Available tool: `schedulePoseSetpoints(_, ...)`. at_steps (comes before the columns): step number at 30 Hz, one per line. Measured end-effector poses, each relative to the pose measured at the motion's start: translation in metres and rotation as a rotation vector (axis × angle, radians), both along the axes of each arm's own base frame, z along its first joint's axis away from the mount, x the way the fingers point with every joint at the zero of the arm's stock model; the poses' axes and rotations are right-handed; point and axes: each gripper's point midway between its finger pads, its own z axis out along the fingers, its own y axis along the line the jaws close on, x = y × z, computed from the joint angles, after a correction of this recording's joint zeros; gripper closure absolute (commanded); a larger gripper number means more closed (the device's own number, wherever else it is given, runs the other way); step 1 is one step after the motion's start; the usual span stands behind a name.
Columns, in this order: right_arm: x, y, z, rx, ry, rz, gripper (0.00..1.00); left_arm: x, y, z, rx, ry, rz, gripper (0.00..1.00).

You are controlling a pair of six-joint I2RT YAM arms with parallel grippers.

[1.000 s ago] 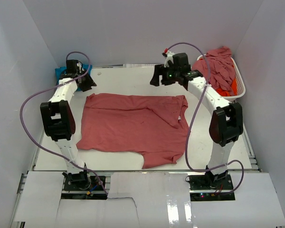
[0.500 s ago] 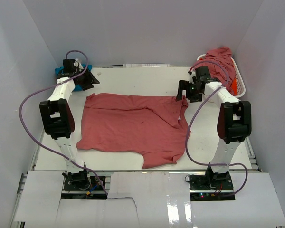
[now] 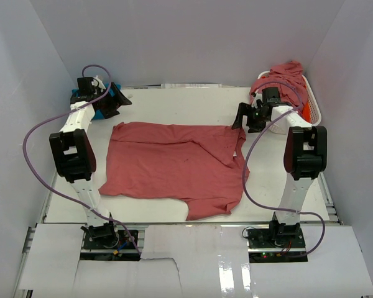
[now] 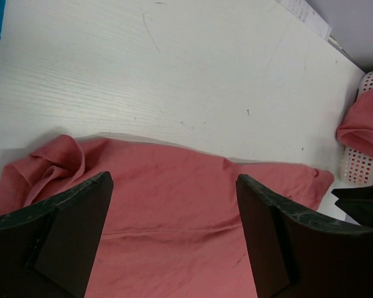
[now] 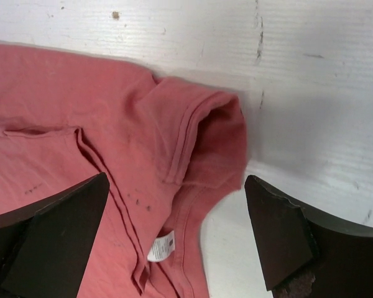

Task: Fold and stack the t-shirts
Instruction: Fold the flattened tshirt in 1/3 of the way

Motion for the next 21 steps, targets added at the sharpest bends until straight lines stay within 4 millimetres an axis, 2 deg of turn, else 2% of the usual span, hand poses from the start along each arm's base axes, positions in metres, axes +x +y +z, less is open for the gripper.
schedulePoseSetpoints(1,0.003,0.001,-0.004,0.007,0.005,0.002,0.04,0.000,0.001,0.001,-0.003,-0.002,0.002,0.02)
schedulePoseSetpoints(5,0.009,0.000,-0.018,0.025,0.028,0.000,0.04,0.001,0.003,0.001,-0.007,-0.005,0.010,0.02)
schedulePoseSetpoints(9,0.016,-0.002,-0.020,0.046,0.025,-0.009,0.00,0.002,0.003,0.002,-0.011,-0.010,0.009,0.02)
schedulePoseSetpoints(13,0.028,-0.002,-0.018,0.066,0.008,-0.015,0.14,0.004,0.004,0.003,-0.012,-0.019,0.010,0.02)
schedulePoseSetpoints(16,0.032,0.000,-0.016,0.079,-0.005,-0.014,0.20,0.003,0.004,0.001,-0.012,-0.016,0.010,0.02)
schedulePoseSetpoints(19,0.034,0.001,-0.017,0.089,-0.004,-0.010,0.33,0.001,0.003,-0.002,-0.013,-0.007,0.010,0.02)
schedulePoseSetpoints(21,0.035,0.003,-0.020,0.099,0.001,-0.010,0.32,0.002,0.003,-0.002,-0.013,-0.009,0.010,0.02)
